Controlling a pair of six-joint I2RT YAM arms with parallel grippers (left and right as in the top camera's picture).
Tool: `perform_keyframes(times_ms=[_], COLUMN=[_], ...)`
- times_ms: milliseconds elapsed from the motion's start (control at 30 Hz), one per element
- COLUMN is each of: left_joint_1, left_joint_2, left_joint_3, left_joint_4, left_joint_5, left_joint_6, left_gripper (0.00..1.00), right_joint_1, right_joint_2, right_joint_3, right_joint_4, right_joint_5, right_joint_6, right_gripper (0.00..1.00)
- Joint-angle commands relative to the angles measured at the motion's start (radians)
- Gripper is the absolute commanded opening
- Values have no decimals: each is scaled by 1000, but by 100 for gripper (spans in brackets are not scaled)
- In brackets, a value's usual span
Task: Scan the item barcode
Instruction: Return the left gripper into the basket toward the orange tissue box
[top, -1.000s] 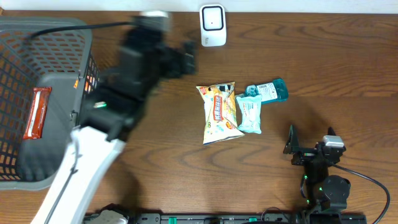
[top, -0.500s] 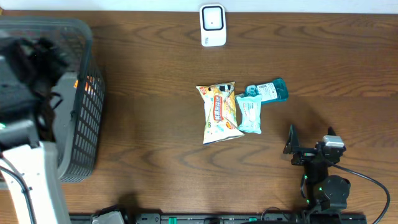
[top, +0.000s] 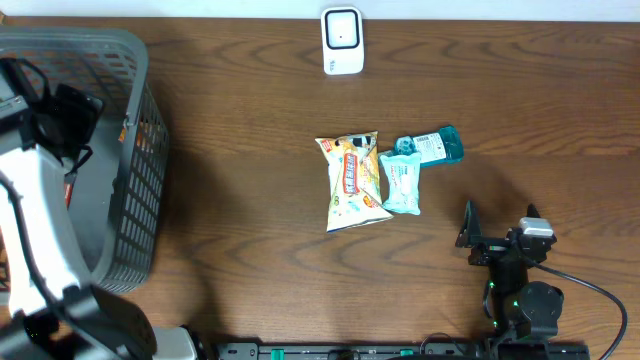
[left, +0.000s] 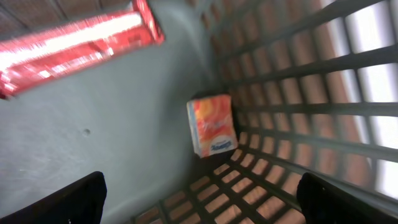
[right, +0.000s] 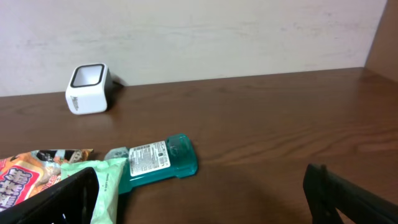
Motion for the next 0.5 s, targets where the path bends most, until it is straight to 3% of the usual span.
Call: perform_keyframes(times_ms=[0, 467], left_joint_1=[4, 1], left_joint_2=[71, 348], left_joint_3=[14, 14], left_joint_4=[-2, 72], left_joint_5=[41, 122], left_joint_6=[-29, 15], left_gripper=[98, 98], right_joint_1=[-3, -3], right_joint_2=[0, 0], right_joint_3=[-1, -1], right_joint_4=[-4, -4], right_joint_5=[-2, -2], right_joint_6=[-13, -13], right_gripper=[99, 99])
